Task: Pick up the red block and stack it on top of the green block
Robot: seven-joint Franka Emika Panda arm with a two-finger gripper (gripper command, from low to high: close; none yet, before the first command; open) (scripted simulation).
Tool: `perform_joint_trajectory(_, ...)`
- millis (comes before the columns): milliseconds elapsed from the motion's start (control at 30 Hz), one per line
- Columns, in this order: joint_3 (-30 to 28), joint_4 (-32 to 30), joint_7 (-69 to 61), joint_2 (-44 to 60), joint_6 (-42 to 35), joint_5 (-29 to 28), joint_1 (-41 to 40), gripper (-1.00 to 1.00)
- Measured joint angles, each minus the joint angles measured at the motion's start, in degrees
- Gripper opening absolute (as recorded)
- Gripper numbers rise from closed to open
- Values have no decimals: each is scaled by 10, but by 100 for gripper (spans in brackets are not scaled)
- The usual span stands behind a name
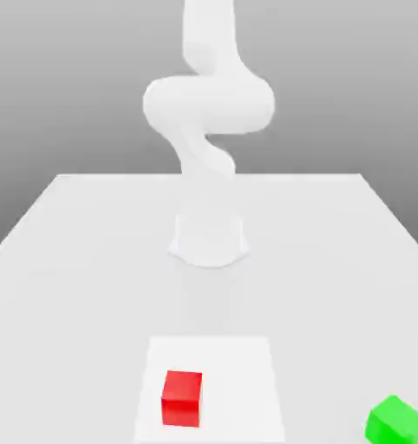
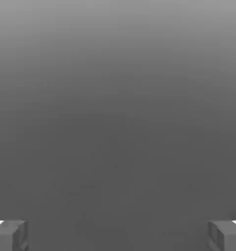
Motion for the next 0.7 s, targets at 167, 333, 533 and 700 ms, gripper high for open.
perform_joint_trajectory(167, -6, -29, -1, 107, 46, 1, -2, 0)
perform_joint_trajectory(333, -12, -57, -3, 211, 91, 3, -5, 0)
perform_joint_trajectory(533, -17, -90, -5, 336, 145, 6, -9, 0)
perform_joint_trajectory(700, -20, -118, -7, 440, 190, 8, -16, 0)
